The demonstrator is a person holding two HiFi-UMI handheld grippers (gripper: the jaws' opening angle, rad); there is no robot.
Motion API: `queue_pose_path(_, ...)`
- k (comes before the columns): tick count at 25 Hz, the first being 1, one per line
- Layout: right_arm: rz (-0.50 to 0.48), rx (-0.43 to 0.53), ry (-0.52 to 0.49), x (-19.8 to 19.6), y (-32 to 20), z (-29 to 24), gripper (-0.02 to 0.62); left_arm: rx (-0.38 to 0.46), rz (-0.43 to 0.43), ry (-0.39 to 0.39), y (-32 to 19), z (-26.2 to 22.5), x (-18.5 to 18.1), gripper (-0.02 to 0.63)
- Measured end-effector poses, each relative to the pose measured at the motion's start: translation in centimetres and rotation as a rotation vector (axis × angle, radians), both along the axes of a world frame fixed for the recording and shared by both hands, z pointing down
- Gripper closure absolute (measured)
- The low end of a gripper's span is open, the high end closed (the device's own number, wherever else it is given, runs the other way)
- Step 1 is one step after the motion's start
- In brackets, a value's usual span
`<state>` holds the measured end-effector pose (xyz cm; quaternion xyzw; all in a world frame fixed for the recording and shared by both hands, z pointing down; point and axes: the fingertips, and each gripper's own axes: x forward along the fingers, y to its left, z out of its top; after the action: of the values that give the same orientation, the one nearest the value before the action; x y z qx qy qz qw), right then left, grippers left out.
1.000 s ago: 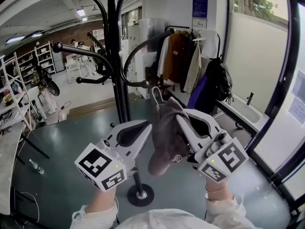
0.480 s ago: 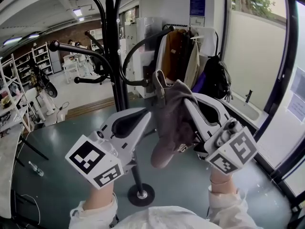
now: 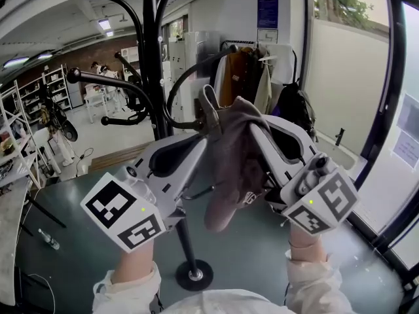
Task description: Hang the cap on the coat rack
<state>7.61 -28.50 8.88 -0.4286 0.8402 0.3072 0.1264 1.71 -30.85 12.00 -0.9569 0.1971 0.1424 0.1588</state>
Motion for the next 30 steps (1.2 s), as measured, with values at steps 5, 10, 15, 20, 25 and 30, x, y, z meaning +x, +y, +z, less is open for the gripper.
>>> queue_pose_path(5,0.003,0.043,0.017,0.0,0.1,-1.8,0.581,0.053,-0.011,-0.002,0.1,-1.9,-0.3,0.589)
queue_pose_path(10,0.006,0.083,0.039,0.1,0.2,-3.9,0.581,0.095,-0.021,-0.019,0.5,-3.7,-0.3,0.589)
queue_pose_path(15,0.027,0.117,0.052,0.8,-0.8,-5.8,0.581,0.108,-0.016,-0.019,-0.2,-4.8,0.3,0.589)
queue_pose_path(20,0.043,0.135,0.058,0.4,-0.7,-6.9,0.581,0.123,0.001,-0.022,0.1,-5.8,0.4,0.589)
queue_pose_path(25,0.060,0.150,0.081,2.4,-3.6,-8.5,0.581,0.144,0.008,-0.023,-2.2,-7.2,2.8,0.589)
queue_pose_path(30,0.094,0.187,0.089,0.3,-0.5,-11.9,0.581,0.143,0.036,-0.001,0.0,-10.0,0.2,0.589)
